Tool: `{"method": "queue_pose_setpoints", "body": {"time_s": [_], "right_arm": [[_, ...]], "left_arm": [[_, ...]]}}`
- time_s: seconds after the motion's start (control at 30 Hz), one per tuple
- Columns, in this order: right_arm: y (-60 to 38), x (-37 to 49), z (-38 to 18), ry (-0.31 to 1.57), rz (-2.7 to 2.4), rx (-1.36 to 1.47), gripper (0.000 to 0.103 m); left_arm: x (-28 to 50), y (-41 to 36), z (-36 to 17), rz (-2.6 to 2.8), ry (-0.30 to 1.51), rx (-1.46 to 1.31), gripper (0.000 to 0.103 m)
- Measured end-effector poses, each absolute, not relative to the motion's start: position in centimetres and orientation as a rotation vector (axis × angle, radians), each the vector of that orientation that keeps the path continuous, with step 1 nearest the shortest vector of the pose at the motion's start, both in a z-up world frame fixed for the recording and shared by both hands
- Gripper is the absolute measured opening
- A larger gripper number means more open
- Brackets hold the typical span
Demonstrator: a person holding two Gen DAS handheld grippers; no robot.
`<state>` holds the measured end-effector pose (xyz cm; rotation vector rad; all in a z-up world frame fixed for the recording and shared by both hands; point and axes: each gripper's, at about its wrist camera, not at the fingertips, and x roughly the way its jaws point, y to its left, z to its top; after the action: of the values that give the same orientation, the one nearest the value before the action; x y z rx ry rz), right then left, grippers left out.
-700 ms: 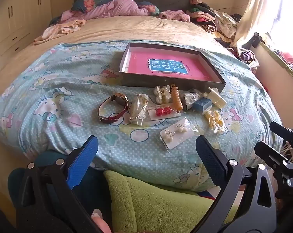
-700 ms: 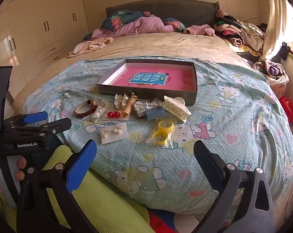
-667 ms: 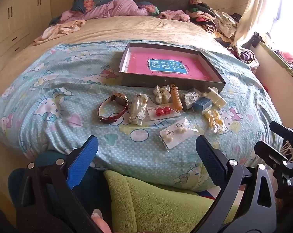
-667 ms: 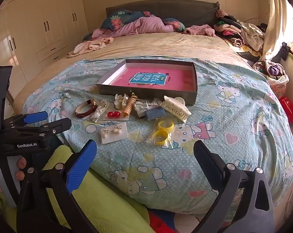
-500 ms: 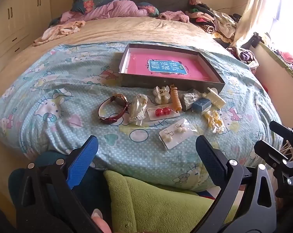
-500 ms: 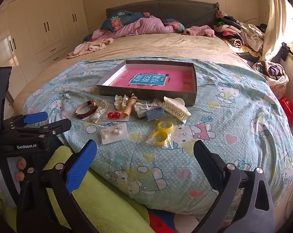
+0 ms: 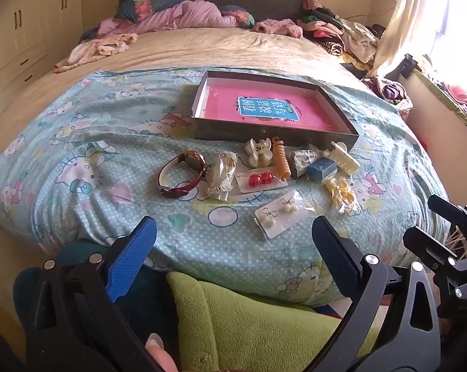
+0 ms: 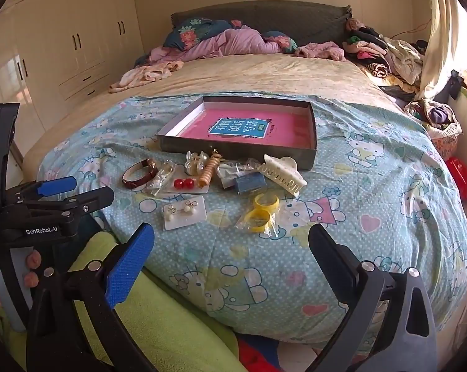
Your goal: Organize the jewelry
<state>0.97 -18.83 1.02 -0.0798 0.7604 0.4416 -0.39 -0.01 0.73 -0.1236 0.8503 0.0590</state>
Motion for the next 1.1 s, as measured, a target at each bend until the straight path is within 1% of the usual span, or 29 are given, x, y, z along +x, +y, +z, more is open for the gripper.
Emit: {"method": "queue_pose_setpoints", "body": {"time_s": [1.1], "right_arm": [[-18.13,0.86,0.57,0.766,0.454,-0.073,0.099]], "left_arm": [[-0.46,0.22,0.94,0.062,0.847,-0.126,0.094]]}}
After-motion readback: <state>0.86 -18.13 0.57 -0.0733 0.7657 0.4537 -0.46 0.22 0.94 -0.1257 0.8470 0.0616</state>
